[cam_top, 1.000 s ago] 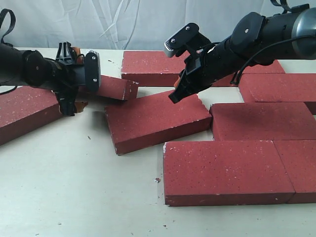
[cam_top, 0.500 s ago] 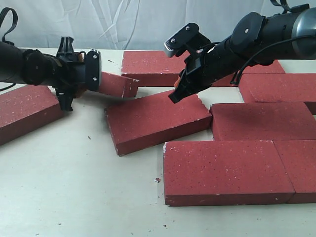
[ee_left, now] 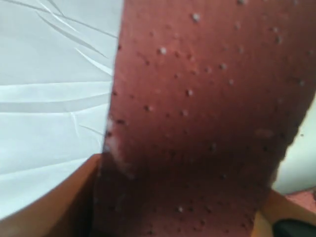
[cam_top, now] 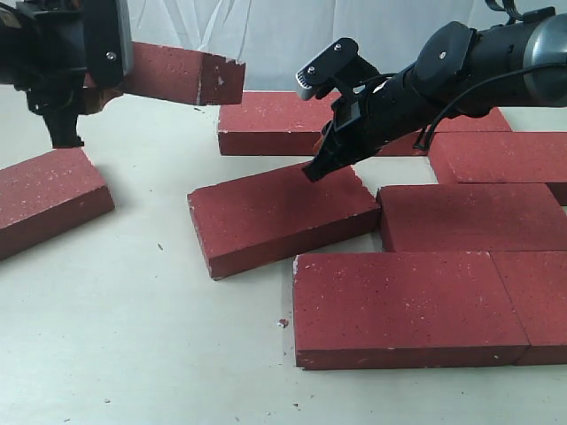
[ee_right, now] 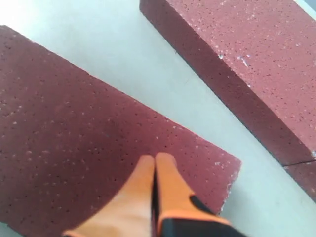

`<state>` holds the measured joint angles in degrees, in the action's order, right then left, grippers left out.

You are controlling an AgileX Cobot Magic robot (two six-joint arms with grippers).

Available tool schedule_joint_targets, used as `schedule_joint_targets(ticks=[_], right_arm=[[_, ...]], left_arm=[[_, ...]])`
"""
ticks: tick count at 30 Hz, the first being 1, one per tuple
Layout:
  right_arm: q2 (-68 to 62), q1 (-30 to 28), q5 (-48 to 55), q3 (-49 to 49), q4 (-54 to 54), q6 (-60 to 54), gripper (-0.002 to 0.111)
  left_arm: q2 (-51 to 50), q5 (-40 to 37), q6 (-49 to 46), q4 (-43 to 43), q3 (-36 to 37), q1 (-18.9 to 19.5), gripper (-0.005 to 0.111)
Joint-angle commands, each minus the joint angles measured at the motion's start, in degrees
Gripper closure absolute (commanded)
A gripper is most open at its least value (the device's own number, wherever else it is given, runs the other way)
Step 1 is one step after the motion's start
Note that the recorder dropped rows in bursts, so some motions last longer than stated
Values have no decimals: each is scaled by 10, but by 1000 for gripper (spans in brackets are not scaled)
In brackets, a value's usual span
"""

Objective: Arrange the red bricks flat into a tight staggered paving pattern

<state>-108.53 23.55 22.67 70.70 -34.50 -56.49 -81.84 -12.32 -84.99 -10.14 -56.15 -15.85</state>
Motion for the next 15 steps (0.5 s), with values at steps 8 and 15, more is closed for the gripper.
schedule_joint_targets(ticks=[8, 15], right_arm=[[0, -1, -4, -1, -1, -2, 109], [0, -1, -4, -1, -1, -2, 109]], left_arm=[[194, -18, 21, 80, 198, -27, 107], [267, 0, 17, 168, 308, -27, 107]])
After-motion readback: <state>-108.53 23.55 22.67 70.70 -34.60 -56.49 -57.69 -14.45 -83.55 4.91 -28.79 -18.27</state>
